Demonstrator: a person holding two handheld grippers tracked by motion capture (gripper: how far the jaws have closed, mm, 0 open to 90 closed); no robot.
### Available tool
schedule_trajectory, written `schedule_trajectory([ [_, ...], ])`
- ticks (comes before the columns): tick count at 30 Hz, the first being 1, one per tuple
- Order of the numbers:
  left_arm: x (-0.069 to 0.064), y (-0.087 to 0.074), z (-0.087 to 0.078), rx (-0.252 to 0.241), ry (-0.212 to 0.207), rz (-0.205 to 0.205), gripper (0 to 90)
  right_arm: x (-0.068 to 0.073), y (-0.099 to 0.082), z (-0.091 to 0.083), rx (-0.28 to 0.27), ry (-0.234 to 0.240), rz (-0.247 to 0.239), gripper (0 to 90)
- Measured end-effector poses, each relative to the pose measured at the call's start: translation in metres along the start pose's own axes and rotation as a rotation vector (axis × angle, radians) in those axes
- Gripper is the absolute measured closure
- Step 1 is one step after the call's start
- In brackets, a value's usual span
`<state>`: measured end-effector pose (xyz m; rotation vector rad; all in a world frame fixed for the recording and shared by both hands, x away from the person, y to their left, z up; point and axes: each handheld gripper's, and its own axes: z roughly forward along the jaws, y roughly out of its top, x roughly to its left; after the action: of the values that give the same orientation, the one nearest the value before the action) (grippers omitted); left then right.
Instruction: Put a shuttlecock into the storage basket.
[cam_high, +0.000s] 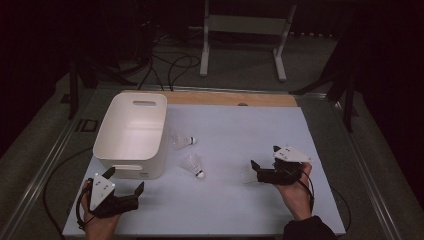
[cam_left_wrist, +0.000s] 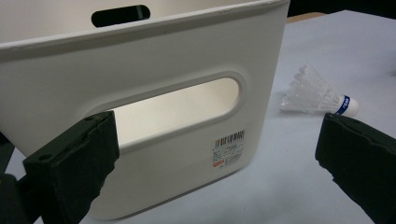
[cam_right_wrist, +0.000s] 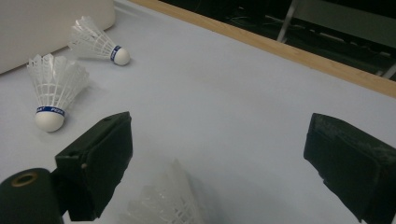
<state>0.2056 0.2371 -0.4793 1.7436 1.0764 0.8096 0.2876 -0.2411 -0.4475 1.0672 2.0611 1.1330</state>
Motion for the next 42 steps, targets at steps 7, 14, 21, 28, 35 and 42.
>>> schedule_trajectory([
  [7, -0.002, 0.000, 0.002, 0.000, -0.006, 0.009, 0.1, 0.007, -0.002, 0.013, 0.034, 0.001, -0.020, 8.1],
  [14, -0.001, 0.000, 0.002, 0.003, -0.004, 0.010, 0.1, 0.010, -0.005, 0.020, 0.059, -0.002, -0.029, 8.1],
  [21, -0.001, -0.001, 0.003, 0.005, -0.005, 0.015, 0.1, 0.017, -0.008, 0.032, 0.122, 0.001, -0.038, 8.2],
  [28, -0.001, -0.001, 0.004, 0.005, -0.006, 0.016, 0.2, 0.020, -0.012, 0.039, 0.148, -0.005, -0.048, 8.7],
  [35, -0.002, -0.001, 0.004, 0.006, -0.009, 0.019, 0.1, 0.026, -0.017, 0.045, 0.185, -0.005, -0.059, 15.3],
  [42, -0.001, 0.000, 0.003, 0.005, -0.008, 0.019, 0.1, 0.026, -0.024, 0.048, 0.252, -0.043, -0.087, 26.6],
])
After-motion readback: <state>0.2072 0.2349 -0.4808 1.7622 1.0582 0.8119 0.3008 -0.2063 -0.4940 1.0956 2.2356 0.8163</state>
